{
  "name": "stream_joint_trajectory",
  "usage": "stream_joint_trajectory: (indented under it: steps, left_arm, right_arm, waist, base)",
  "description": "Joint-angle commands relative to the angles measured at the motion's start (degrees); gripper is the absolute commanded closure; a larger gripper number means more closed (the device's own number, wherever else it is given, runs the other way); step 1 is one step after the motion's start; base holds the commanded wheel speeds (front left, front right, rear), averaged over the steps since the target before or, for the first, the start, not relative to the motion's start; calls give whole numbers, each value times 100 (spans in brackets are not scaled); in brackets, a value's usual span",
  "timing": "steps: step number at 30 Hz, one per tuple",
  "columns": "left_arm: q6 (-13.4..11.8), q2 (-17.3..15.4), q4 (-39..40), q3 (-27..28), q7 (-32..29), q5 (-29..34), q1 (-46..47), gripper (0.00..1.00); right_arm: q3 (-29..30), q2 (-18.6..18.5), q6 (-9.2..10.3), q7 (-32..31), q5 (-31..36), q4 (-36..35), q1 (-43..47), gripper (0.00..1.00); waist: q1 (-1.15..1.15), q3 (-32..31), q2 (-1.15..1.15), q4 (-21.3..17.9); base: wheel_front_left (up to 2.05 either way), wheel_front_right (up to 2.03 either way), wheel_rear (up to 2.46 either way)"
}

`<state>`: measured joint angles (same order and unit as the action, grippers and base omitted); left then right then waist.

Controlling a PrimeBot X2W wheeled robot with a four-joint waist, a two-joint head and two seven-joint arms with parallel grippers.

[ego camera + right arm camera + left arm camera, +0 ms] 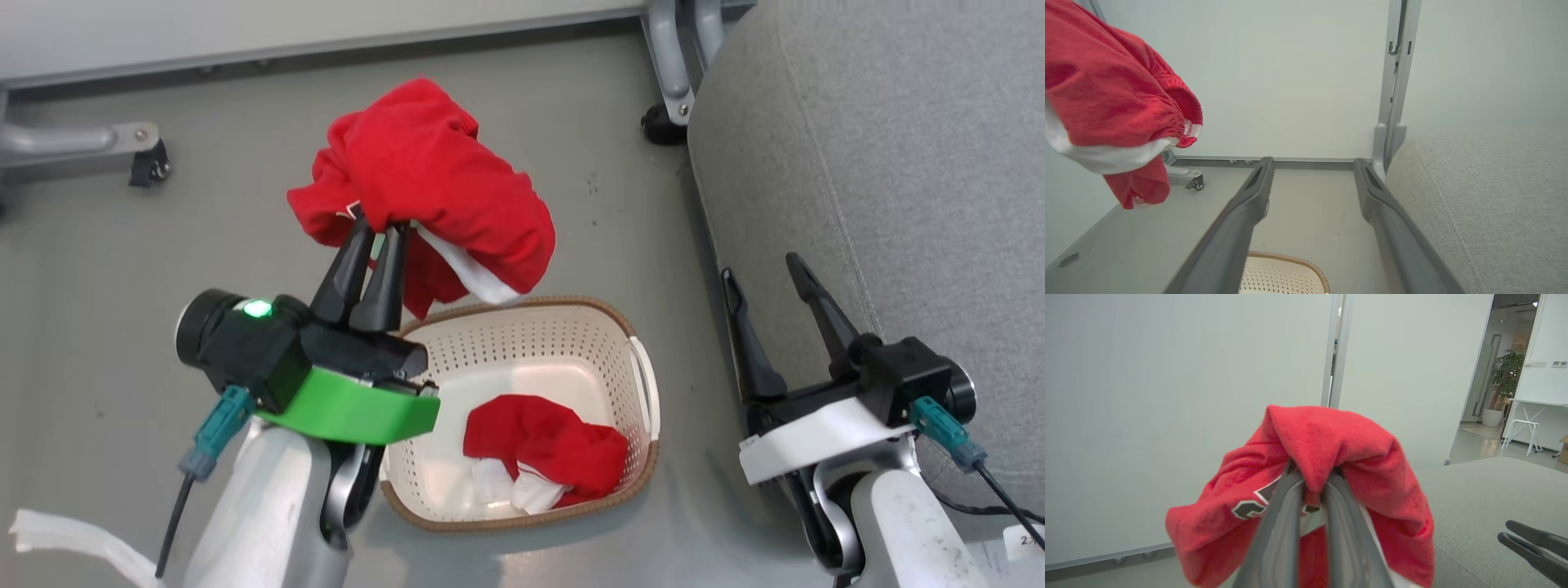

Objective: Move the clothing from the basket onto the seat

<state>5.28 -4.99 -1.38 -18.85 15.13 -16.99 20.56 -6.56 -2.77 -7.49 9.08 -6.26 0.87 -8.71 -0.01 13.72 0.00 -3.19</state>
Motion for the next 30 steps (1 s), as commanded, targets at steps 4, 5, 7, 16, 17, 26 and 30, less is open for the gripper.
stream_joint_trajectory:
  steps: [4,5,7,16,17,26,30]
  left_arm:
    - [-2,32,233,14,3,85,-393,100]
    - [-2,42,272,9,2,99,-460,100]
    - [-11,53,314,-10,2,121,-576,100]
    - [-37,89,410,-73,2,83,-974,100]
    - [-29,91,413,-79,2,82,-988,100]
    - [-53,74,397,-96,2,100,-1040,100]
    - [-56,64,408,-96,2,90,-1033,100]
  right_arm:
    - [-39,-20,0,-88,-19,-53,246,0]
    - [-48,-19,0,-107,-26,-65,296,0]
    - [-66,-20,0,-134,-37,-75,362,0]
    - [-128,-19,0,-215,-120,-138,623,0]
    - [-124,-20,0,-220,-123,-146,639,0]
    - [-180,-19,0,-256,-152,-185,658,0]
    - [-263,-19,0,-260,-181,-203,609,0]
  waist:
    - [1,-430,0,47]
    - [1,-478,0,45]
    - [1,-551,0,37]
    - [1,-758,0,-12]
    - [1,-761,0,-14]
    - [1,-774,0,-4]
    - [1,-758,0,-12]
  base:
    - [0,0,0]
    - [0,0,0]
    - [0,0,0]
    - [0,0,0]
    - [0,0,0]
    - [0,0,0]
    - [0,0,0]
